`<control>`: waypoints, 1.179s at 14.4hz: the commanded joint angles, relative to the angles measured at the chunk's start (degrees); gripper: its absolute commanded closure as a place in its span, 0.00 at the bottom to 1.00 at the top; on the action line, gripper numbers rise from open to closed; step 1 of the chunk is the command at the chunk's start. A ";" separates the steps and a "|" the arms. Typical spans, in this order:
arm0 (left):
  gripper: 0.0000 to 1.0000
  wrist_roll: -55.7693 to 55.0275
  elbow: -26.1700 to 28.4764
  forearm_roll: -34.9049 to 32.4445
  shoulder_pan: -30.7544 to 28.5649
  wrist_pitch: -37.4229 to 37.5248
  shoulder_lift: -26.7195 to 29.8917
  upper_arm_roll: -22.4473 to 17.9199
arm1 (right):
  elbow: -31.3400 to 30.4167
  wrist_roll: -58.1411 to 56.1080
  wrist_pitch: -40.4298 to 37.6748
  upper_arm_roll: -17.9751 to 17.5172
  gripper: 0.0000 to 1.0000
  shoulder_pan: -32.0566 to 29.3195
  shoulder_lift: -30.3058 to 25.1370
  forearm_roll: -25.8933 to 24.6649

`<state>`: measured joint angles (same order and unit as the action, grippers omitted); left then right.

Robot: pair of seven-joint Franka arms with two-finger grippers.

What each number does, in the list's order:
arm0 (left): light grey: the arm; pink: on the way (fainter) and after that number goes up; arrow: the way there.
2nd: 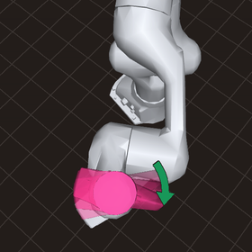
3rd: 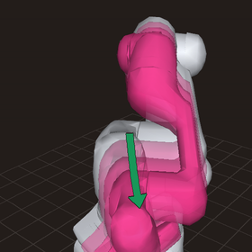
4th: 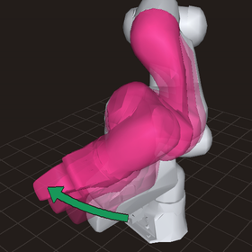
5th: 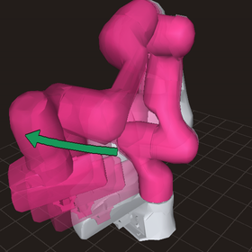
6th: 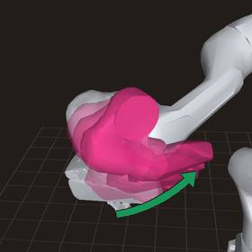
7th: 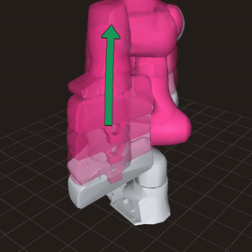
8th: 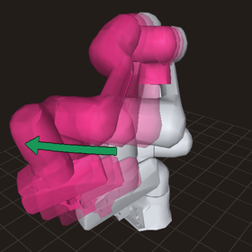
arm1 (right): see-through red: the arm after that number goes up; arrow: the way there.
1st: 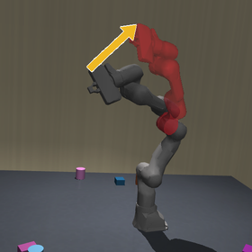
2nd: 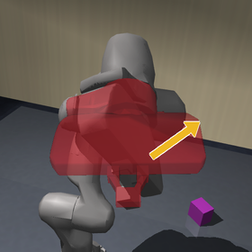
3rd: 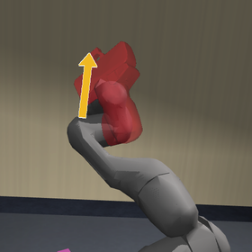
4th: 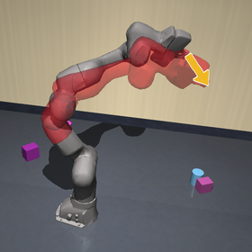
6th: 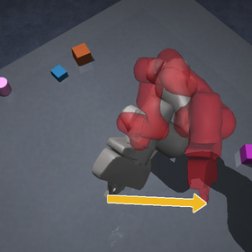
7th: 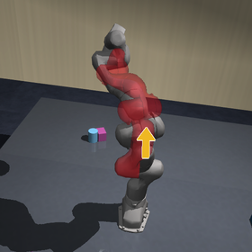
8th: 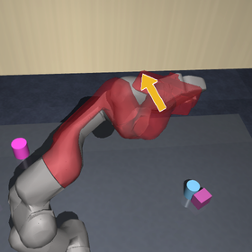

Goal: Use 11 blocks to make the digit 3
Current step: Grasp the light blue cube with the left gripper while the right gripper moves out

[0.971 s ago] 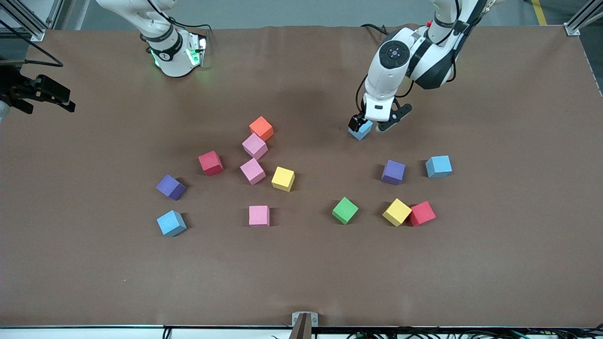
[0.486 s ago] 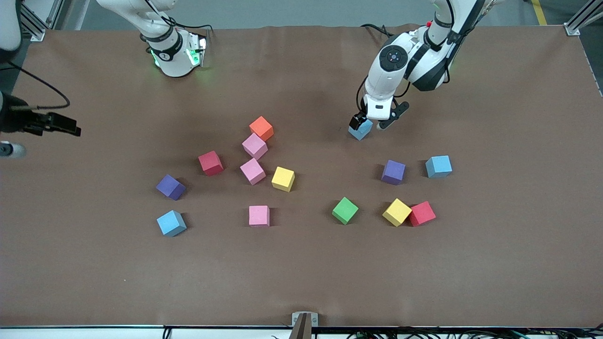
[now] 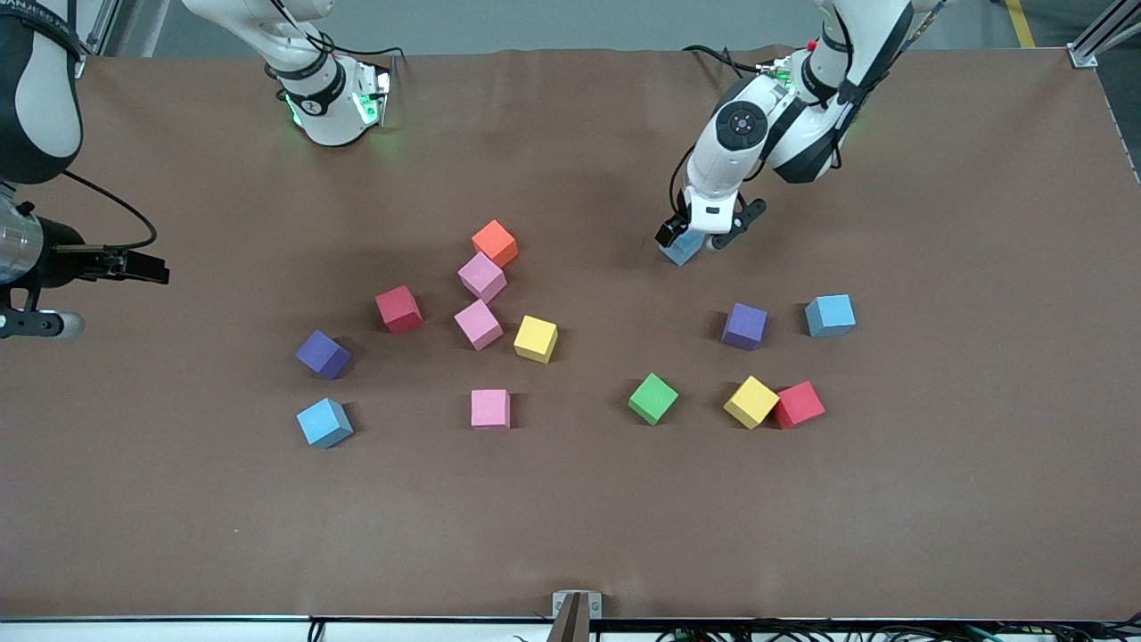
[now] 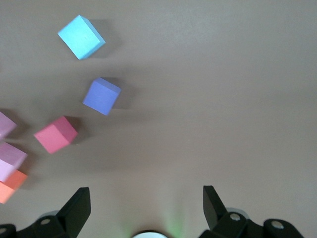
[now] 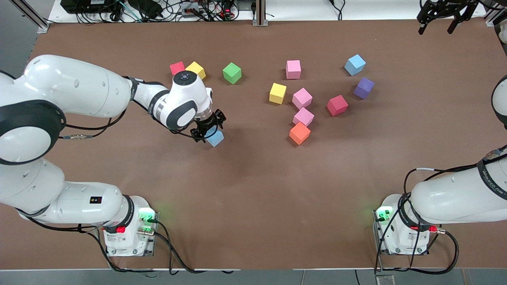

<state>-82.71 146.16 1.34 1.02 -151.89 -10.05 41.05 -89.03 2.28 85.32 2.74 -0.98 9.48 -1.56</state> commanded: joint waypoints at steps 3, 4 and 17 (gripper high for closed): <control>0.01 -1.40 0.00 -2.13 0.21 -1.65 -2.42 0.00 | 0.44 2.30 -0.33 0.07 0.00 -1.73 0.19 1.73; 0.04 -1.75 -0.09 -2.65 0.12 -2.00 -2.86 -0.09 | 0.52 1.94 -0.33 0.07 0.00 -1.65 0.19 1.82; 0.66 -3.95 -4.39 -14.16 0.03 -1.13 -6.21 -1.41 | 0.96 29.08 -1.21 0.25 0.00 10.55 -0.16 1.03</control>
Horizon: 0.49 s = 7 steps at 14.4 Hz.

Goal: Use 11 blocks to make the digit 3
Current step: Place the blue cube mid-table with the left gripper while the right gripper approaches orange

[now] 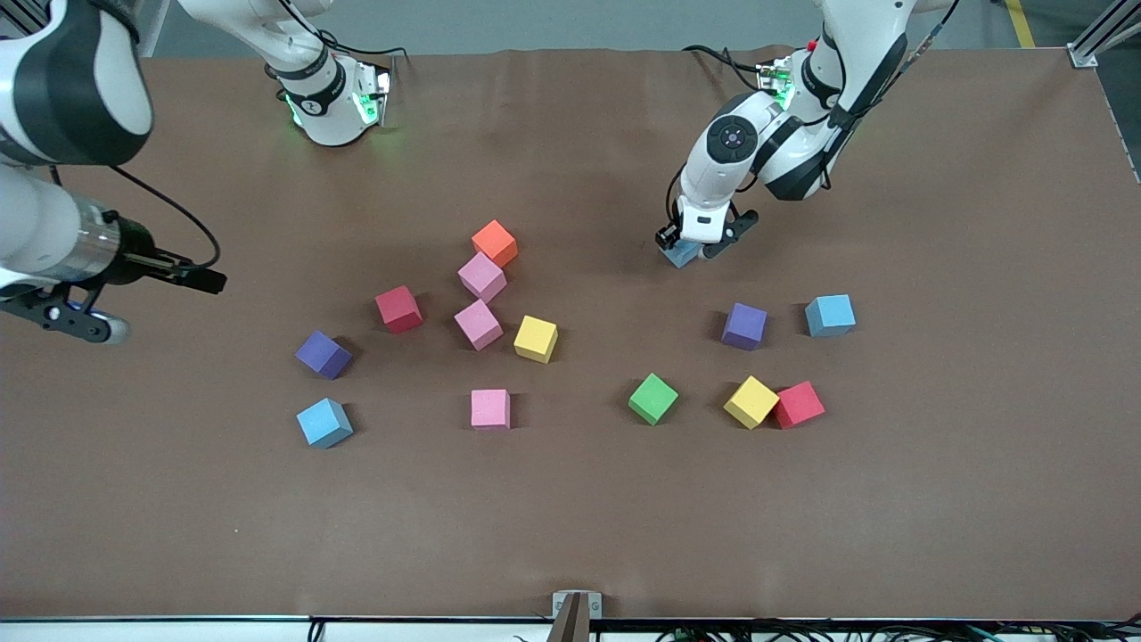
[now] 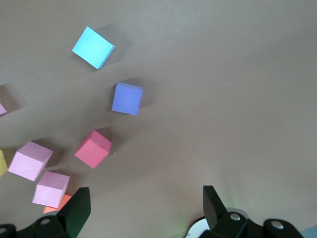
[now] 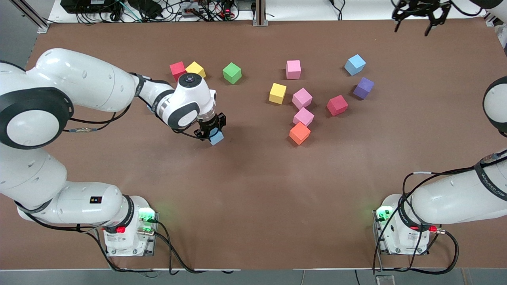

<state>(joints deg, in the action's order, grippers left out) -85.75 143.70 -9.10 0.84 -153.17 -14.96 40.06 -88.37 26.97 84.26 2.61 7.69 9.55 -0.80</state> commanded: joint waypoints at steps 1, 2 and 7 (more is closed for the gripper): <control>0.66 -0.83 -2.80 -5.21 1.00 0.93 -1.21 -0.25 | 0.30 6.58 0.12 0.90 0.00 3.37 -0.14 0.36; 0.66 -0.91 -3.94 -6.10 2.92 2.59 -1.21 -0.25 | 0.30 8.34 0.38 2.13 0.00 5.48 -0.14 0.53; 0.66 -0.74 -12.37 -6.54 13.56 8.85 -4.36 -0.25 | -0.05 17.13 2.40 4.07 0.00 9.97 -0.06 1.06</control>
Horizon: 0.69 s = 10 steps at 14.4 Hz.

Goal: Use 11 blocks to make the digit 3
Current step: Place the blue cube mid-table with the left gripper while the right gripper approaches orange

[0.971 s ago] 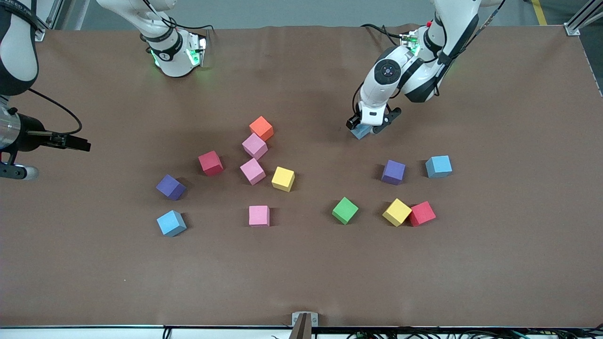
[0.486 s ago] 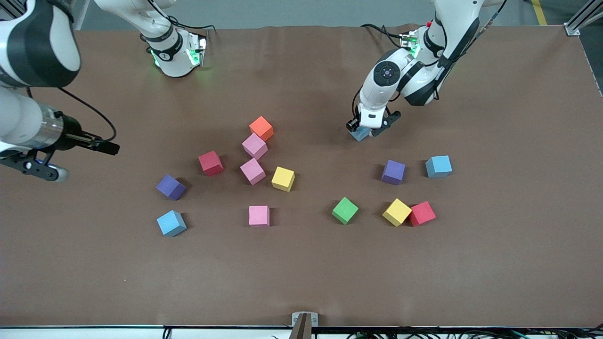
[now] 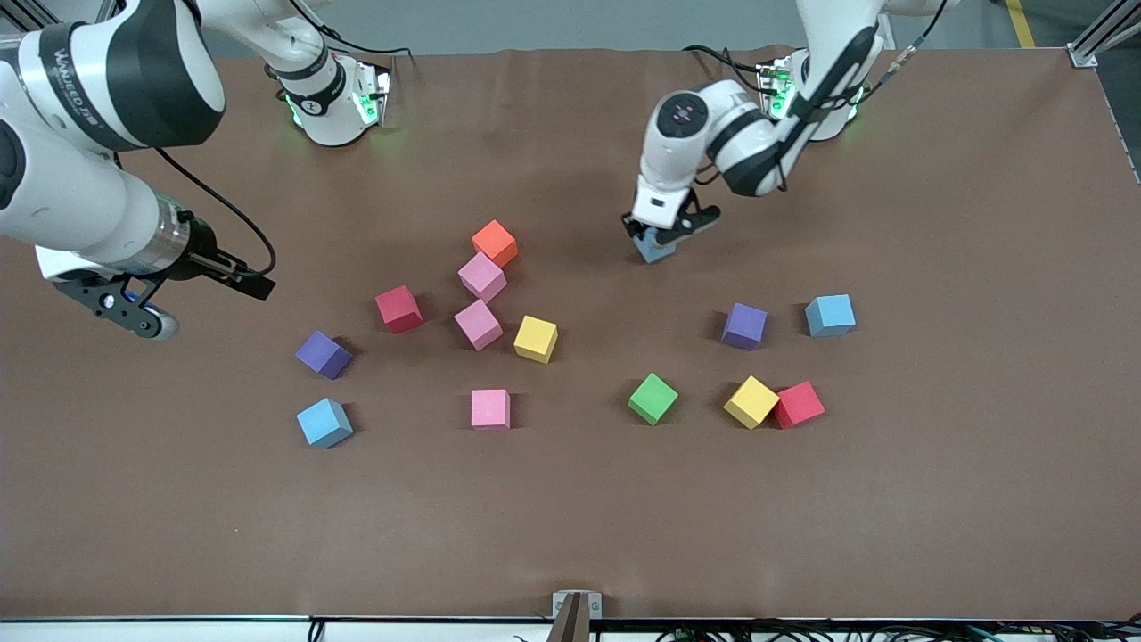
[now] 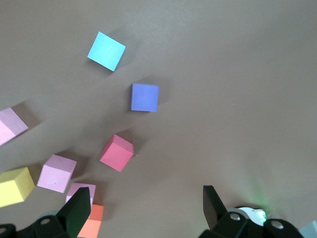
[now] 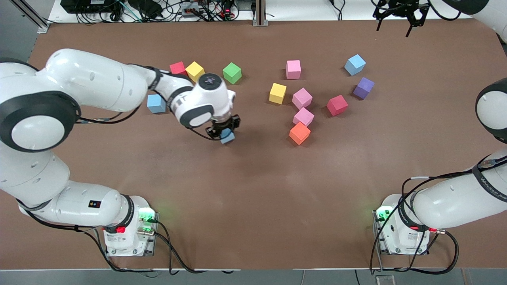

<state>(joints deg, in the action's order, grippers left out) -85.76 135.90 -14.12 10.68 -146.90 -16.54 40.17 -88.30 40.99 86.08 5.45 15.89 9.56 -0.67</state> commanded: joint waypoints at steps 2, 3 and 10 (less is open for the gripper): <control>0.66 -0.72 -8.53 -4.76 6.71 4.24 -6.38 -0.36 | -0.30 6.54 2.06 1.23 0.00 3.26 0.02 0.93; 0.66 -0.72 -10.29 -6.95 8.29 4.51 -8.05 -0.36 | -0.38 9.25 3.03 1.23 0.00 4.40 0.02 0.93; 0.66 -0.19 -15.75 -15.85 13.57 4.51 -16.41 -0.36 | -0.39 17.01 6.73 1.23 0.00 9.06 1.69 0.93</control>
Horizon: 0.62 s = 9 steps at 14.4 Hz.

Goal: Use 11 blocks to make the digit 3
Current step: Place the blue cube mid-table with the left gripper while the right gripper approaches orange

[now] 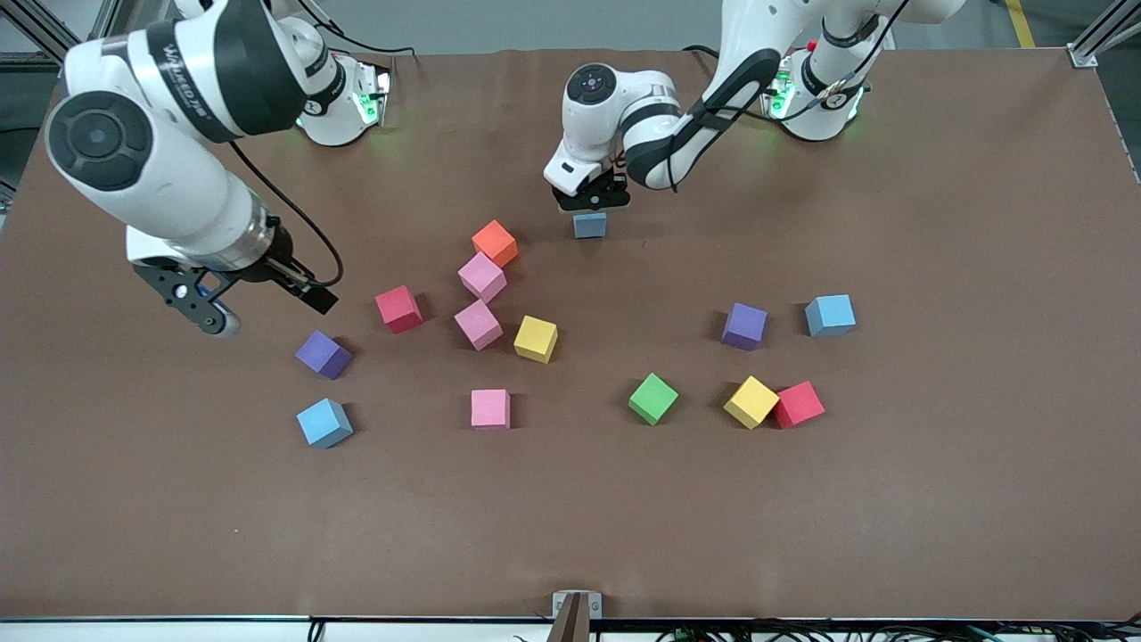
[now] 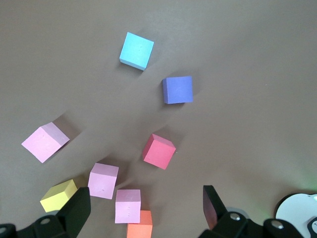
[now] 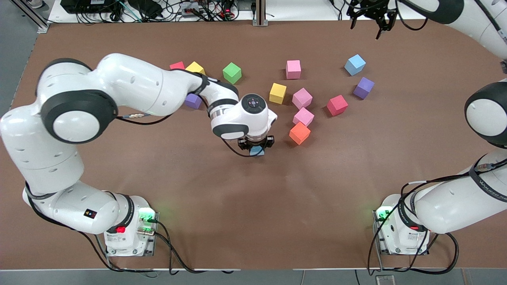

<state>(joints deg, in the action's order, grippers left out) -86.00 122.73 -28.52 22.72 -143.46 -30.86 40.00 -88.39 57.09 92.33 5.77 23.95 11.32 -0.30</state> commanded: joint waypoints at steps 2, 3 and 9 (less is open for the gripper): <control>0.66 0.13 -3.46 -1.45 2.76 1.08 -3.23 -0.28 | -1.16 0.92 1.18 0.91 0.00 1.27 0.10 0.57; 0.66 0.21 -3.72 -1.45 3.29 1.08 -3.50 -0.28 | -1.95 0.92 1.71 0.91 0.00 1.36 0.02 0.57; 0.62 0.21 -9.17 -1.45 4.52 3.54 -6.75 -0.37 | -7.48 1.18 4.16 0.83 0.00 3.20 -0.59 1.26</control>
<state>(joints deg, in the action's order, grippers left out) -85.72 117.22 -28.90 26.09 -141.12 -34.55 40.05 -92.52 57.27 94.28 5.78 25.73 12.00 -0.16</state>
